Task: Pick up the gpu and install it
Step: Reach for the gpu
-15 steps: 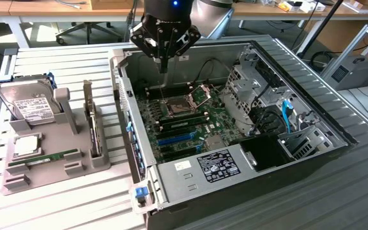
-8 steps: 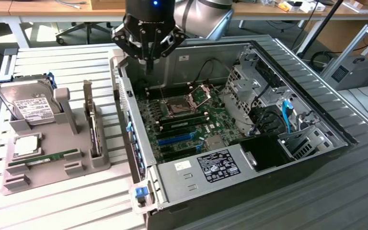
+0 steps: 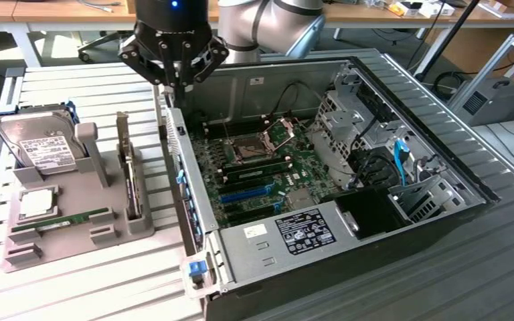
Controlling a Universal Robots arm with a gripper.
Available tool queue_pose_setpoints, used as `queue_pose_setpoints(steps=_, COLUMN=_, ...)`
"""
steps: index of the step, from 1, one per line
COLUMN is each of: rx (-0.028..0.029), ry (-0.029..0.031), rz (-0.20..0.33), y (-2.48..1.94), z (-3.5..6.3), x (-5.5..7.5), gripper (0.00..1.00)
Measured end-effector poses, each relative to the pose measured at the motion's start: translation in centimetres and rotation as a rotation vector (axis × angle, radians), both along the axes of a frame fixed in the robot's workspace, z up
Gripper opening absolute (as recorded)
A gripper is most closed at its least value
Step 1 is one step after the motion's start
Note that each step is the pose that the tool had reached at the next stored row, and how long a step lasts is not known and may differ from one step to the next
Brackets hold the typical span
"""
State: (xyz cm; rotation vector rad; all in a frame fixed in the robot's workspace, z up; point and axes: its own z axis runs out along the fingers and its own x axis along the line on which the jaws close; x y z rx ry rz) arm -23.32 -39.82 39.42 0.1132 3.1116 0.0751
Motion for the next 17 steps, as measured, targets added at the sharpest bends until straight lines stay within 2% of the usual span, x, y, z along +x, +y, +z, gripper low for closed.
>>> queue_pose_setpoints(steps=9, rx=0.0001, ry=-0.0003, rz=0.0, y=0.0, z=0.0, x=-4.5, gripper=0.11)
queue_pose_setpoints(steps=17, rx=0.0001, ry=-0.0003, rz=0.0, y=0.0, z=-0.01, x=-6.4, gripper=0.11)
